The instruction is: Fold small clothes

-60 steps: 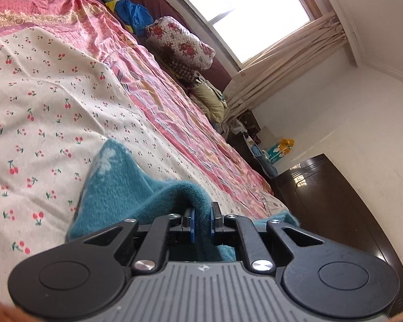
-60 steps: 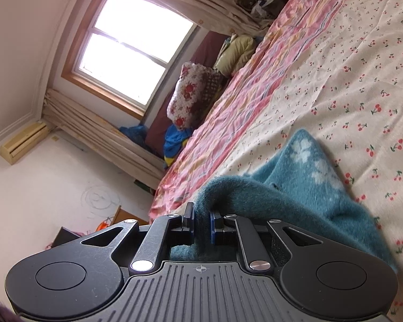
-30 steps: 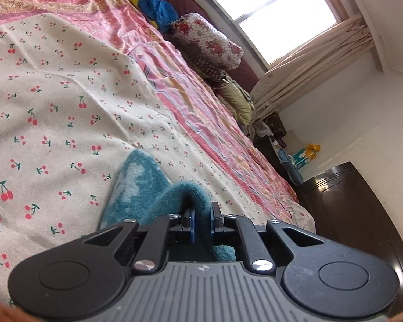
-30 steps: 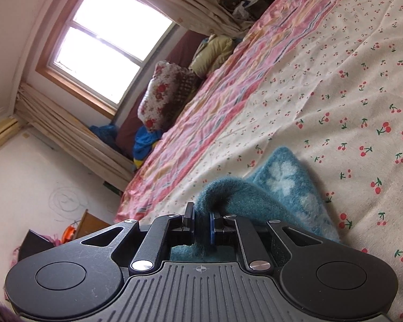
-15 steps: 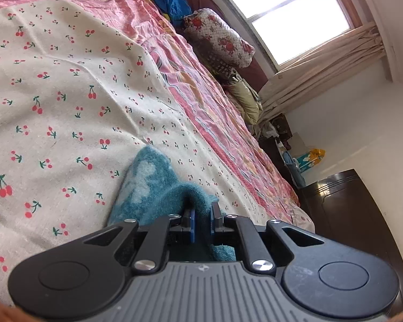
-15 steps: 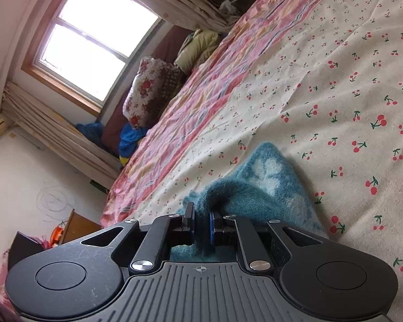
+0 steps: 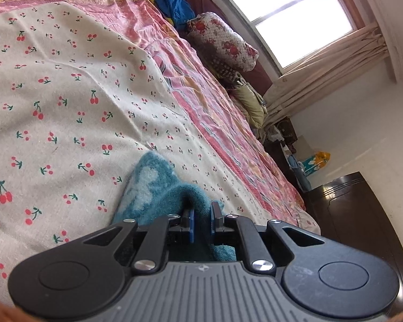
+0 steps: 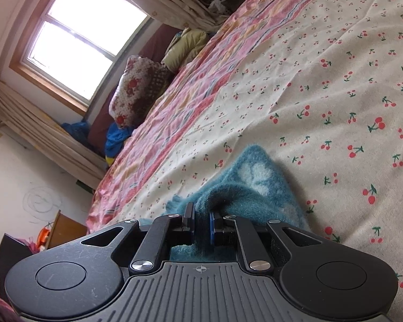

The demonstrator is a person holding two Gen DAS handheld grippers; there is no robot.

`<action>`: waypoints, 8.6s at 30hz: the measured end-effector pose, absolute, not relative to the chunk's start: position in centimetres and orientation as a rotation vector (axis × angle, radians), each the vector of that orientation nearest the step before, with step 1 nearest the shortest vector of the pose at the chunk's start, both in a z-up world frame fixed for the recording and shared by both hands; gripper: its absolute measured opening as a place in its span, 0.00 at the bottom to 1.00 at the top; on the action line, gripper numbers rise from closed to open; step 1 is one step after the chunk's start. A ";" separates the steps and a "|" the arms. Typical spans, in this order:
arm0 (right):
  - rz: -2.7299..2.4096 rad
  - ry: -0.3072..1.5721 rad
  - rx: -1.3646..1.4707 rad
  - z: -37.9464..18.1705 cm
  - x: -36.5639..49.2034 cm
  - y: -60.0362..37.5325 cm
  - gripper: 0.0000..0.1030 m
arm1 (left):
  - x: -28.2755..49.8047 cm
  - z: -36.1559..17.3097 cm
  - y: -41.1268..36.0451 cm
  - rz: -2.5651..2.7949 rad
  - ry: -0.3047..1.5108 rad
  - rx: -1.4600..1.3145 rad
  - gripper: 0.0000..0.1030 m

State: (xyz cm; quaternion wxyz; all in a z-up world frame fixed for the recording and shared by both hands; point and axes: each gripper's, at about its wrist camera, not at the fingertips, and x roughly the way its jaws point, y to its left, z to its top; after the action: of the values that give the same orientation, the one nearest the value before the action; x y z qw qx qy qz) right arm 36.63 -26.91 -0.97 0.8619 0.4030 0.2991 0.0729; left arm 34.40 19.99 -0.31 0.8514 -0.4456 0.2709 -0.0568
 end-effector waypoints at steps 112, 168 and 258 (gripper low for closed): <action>-0.011 0.507 0.038 3.7 36.3 -19.4 0.15 | 28.6 -0.2 13.6 0.131 0.672 -0.308 0.55; 0.456 0.853 -0.118 4.4 37.5 8.5 0.39 | 22.9 -1.4 16.9 0.063 0.715 -0.520 0.57; 0.396 0.784 0.034 12.9 38.8 -11.9 0.21 | 24.2 7.9 -2.3 -0.303 0.454 -0.284 0.33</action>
State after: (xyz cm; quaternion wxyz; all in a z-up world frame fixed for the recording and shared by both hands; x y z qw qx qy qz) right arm 38.85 -11.89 12.86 0.9049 0.0163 0.3795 0.1919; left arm 24.15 -2.29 7.88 0.9531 -0.1398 0.2234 -0.1490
